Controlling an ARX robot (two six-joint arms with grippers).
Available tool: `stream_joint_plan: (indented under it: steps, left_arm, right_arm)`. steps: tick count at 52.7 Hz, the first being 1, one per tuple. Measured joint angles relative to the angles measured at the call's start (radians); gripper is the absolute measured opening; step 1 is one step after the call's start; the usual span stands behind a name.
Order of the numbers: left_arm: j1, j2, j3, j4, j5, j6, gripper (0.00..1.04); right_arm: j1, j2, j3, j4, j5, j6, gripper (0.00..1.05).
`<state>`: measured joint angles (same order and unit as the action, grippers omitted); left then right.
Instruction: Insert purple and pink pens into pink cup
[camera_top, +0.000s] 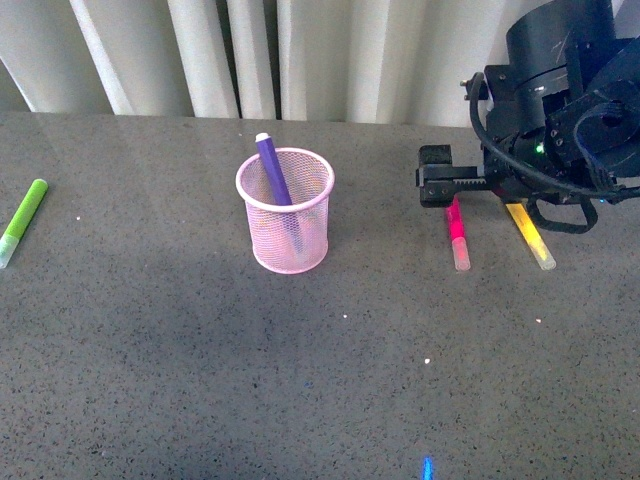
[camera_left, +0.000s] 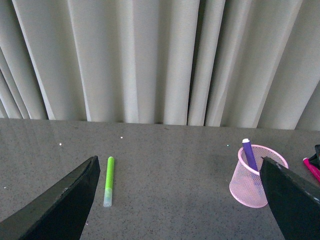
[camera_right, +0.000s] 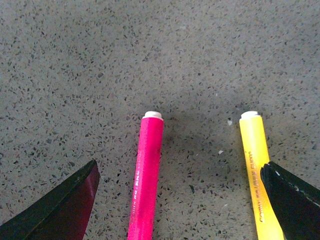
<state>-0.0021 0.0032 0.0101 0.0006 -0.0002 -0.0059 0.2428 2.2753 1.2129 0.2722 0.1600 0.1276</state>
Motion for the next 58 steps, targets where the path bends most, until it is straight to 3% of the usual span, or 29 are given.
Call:
stream_joint_plan:
  steps: [58]
  left_arm:
    - [0.0, 0.0, 0.0, 0.0, 0.0, 0.0, 0.98]
  right_arm:
    - [0.054, 0.135, 0.114, -0.008, -0.006, 0.106, 0.98]
